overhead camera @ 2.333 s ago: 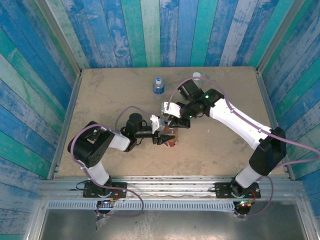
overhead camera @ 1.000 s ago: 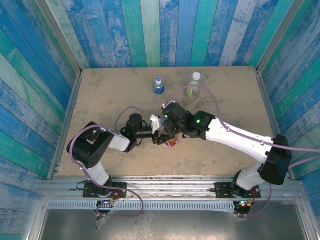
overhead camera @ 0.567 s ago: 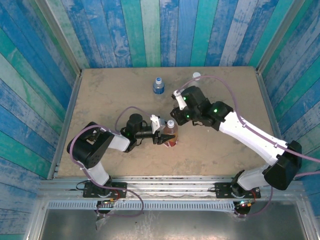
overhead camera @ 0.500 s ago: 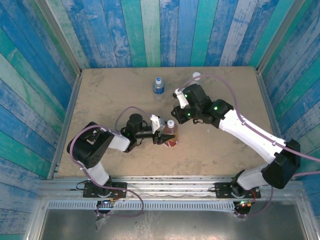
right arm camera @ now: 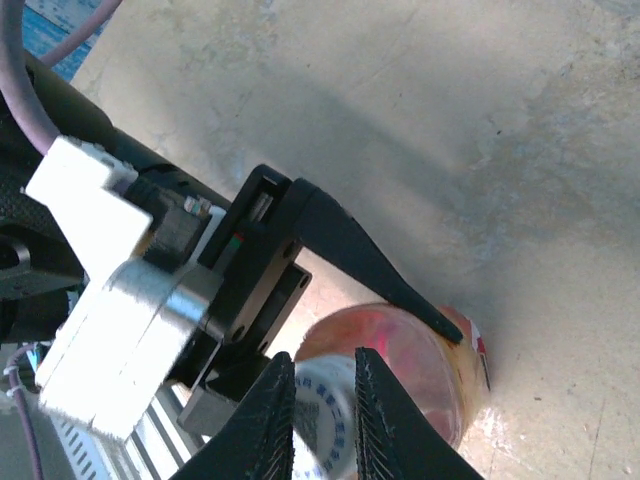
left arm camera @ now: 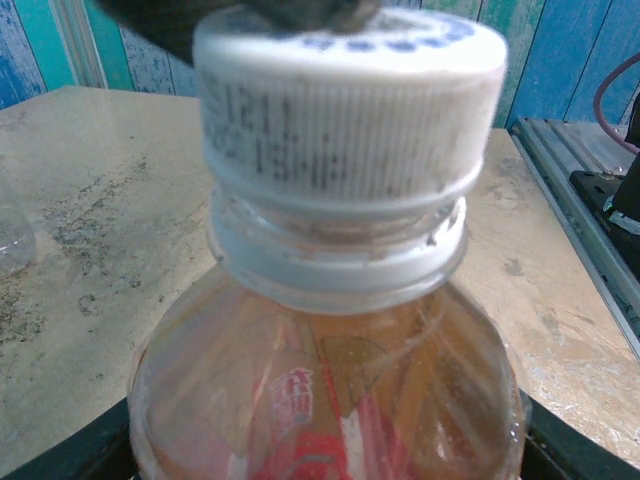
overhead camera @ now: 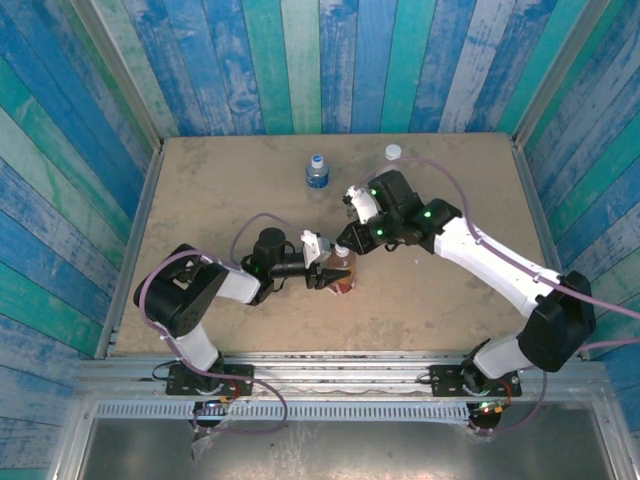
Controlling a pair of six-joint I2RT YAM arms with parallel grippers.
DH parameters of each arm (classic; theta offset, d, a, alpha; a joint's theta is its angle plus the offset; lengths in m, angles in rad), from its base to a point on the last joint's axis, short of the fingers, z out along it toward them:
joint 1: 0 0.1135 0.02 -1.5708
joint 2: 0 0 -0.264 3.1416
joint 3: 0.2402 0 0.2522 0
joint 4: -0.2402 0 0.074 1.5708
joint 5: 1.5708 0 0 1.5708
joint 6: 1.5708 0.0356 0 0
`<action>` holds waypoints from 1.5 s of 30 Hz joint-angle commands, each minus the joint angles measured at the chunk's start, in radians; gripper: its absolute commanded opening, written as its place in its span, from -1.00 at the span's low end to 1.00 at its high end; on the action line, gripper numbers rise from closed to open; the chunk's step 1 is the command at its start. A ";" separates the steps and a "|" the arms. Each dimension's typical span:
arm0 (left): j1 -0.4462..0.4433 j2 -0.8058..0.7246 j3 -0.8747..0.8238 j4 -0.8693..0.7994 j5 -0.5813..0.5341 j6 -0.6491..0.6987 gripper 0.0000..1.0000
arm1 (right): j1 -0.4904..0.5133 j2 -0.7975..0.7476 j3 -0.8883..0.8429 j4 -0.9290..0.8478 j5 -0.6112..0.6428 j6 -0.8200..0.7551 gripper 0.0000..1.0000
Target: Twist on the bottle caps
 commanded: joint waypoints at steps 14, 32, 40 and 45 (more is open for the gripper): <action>0.002 -0.046 -0.023 -0.094 -0.007 -0.019 0.29 | -0.012 -0.165 -0.077 -0.065 -0.042 -0.214 -0.06; 0.002 -0.151 -0.014 -0.178 0.052 -0.003 0.29 | 0.051 -0.049 -0.104 0.160 -0.054 -0.571 0.15; 0.002 -0.171 -0.020 -0.179 0.045 -0.004 0.29 | 0.051 -0.029 -0.108 0.147 -0.058 -0.564 -0.05; 0.001 -0.174 -0.023 -0.171 0.034 -0.009 0.30 | 0.052 -0.015 -0.097 0.105 -0.085 -0.578 -0.15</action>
